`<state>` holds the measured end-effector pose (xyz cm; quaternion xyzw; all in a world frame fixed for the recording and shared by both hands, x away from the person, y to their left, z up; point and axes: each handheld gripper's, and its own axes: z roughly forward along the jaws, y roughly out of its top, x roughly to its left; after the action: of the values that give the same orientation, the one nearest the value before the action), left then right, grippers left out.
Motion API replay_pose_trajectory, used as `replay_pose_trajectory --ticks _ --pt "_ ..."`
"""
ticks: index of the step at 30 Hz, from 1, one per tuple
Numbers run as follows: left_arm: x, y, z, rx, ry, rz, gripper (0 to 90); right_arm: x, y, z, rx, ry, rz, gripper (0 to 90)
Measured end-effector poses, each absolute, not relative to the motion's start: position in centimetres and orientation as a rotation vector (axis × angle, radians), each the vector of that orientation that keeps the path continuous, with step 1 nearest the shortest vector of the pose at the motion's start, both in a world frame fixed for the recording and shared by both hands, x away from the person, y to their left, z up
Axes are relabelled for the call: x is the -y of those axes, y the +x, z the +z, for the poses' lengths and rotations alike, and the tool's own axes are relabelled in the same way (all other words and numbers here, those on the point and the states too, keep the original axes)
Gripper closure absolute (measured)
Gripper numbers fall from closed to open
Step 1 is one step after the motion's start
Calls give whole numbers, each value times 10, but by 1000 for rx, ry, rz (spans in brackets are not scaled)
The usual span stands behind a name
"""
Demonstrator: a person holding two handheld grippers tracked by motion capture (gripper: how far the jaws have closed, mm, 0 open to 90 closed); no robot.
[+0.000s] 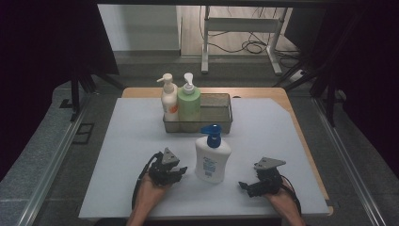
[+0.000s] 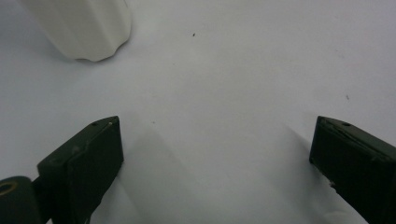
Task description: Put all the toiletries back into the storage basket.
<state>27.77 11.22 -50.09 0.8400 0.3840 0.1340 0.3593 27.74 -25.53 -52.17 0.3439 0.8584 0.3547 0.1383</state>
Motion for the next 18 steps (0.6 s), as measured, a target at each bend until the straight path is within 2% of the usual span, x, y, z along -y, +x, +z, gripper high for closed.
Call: replay_pose_trajectory --ticks 11,18 --pt "-126 264 -505 -1041 2138 397 289 257 274 -517 -2476 975 1046 29" --pt "-130 254 -511 -1075 2160 397 180 256 272 -513 -2479 955 1069 8"
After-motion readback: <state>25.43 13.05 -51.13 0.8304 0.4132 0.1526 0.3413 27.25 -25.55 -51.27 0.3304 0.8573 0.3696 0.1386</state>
